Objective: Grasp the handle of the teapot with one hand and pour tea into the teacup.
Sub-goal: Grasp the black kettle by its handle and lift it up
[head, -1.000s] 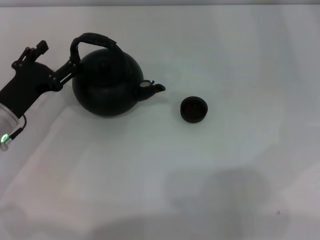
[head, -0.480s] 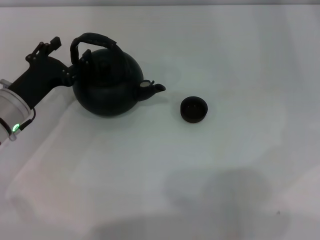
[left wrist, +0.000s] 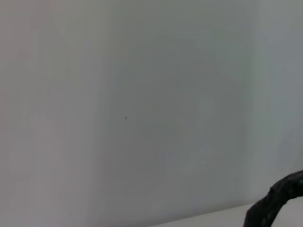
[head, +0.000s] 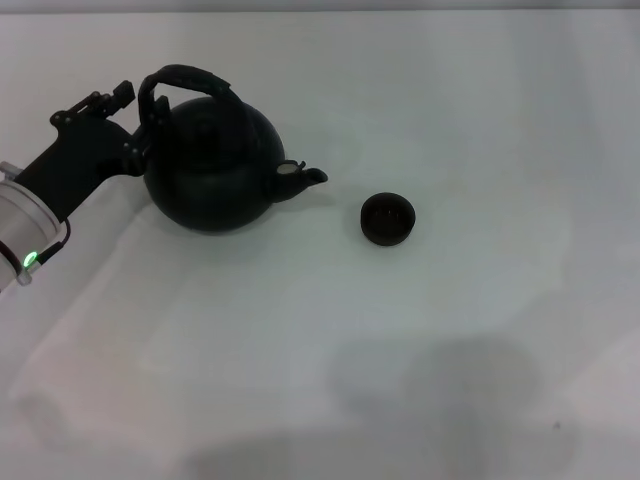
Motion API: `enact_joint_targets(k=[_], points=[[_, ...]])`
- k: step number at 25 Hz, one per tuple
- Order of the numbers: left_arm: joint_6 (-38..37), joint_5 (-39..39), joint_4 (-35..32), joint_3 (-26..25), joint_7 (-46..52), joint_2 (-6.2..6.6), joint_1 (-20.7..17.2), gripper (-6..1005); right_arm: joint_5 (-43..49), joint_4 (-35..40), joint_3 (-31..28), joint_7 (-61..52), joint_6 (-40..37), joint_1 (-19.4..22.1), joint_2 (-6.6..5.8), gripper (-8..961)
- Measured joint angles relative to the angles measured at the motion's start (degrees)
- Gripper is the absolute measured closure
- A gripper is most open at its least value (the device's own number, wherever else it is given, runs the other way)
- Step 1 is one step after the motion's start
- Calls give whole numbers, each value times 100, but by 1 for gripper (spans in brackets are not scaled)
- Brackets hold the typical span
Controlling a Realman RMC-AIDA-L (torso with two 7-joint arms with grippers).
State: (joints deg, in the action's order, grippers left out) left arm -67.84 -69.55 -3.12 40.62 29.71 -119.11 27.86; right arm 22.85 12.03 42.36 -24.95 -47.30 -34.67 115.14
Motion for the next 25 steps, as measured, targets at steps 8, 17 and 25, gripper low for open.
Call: enact_joint_targets(k=[8, 17, 25], points=[[-12, -11, -21, -2, -45, 1, 54, 678, -1, -9, 0, -2, 4, -22, 0, 110], [-109, 47, -46, -41, -145, -5, 76, 873, -1, -13, 0, -2, 21, -22, -4, 110], [-475, 160, -450, -46, -157, 7, 254, 898, 0, -26, 0, -2, 34, -7, -9, 110]])
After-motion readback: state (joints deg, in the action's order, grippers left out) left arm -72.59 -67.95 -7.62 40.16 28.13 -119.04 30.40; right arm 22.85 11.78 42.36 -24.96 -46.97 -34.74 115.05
